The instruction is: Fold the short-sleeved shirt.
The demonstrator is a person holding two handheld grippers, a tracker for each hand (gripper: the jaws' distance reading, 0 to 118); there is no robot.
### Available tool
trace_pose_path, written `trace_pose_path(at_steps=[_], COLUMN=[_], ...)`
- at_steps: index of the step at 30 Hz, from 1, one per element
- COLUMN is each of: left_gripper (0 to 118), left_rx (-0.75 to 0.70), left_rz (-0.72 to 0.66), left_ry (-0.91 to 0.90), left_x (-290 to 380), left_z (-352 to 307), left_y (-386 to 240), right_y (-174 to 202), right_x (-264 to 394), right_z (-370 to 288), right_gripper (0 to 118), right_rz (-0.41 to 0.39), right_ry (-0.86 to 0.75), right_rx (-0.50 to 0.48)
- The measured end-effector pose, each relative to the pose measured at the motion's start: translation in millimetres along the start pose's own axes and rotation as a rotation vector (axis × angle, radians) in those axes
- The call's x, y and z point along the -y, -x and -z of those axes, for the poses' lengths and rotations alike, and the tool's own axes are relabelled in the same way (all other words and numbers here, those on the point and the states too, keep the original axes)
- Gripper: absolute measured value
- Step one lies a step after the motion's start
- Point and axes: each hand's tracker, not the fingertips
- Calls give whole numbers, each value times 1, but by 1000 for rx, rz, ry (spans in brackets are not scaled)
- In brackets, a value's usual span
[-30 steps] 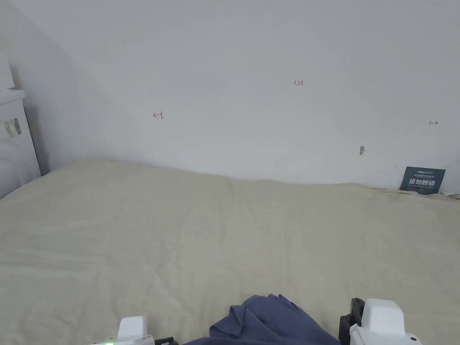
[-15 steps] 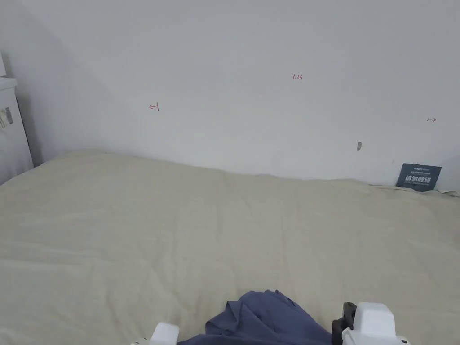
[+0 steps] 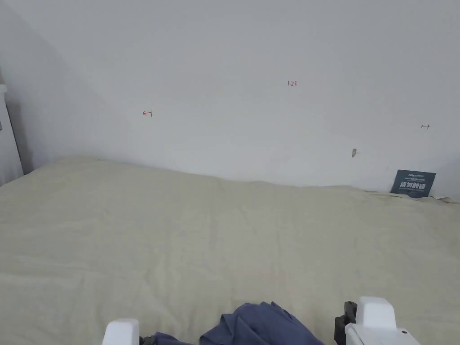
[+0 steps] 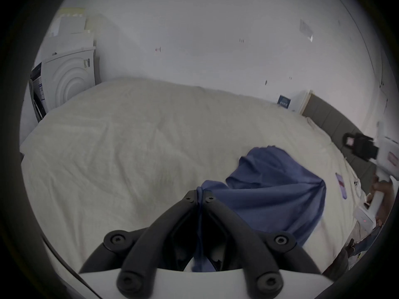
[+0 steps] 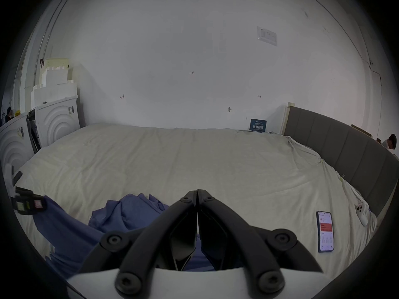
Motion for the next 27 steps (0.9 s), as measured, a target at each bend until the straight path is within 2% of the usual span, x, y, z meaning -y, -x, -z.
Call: trace_pose_path(at_steps=[4, 8, 9, 10, 12, 15, 18, 19, 23, 24, 26, 27], left_gripper=[0, 0, 0, 0, 0, 0, 0, 0, 0, 0, 0, 0], left_rx=[-6, -9, -9, -13, -18, -19, -18, -18, -25, -26, -26, -27], left_rz=[33, 29, 24, 23, 27, 15, -13, -10, -1, -2, -2, 0], left_ry=[-17, -10, -8, 2, 12, 23, 31, 33, 44, 43, 47, 51], left_x=[2, 10, 12, 13, 20, 26, 27, 27, 27, 27, 27, 29], left_z=[-9, -1, 1, 4, 12, 18, 23, 17, 18, 19, 21, 24], left_y=[-3, 4, 6, 7, 10, 15, 20, 12, 10, 11, 12, 13], right_y=[-1, 10, 13, 17, 23, 31, 35, 36, 40, 41, 41, 40], right_x=[-9, -11, -9, -8, -4, 5, 15, 19, 34, 36, 40, 41], right_z=[35, 75, 84, 94, 109, 130, 148, 155, 173, 174, 172, 170], right_gripper=[1, 3, 7, 16, 42, 48, 69, 70, 70, 64, 39, 14], right_rz=[-3, -67, -72, -88, -109, -110, -91, -76, -62, -63, -40, -1], right_ry=[94, 185, 201, 235, 280, 356, 422, 453, 533, 549, 571, 574], right_rx=[-73, -124, -144, -145, -159, -199, -203, -210, -217, -222, -244, -270])
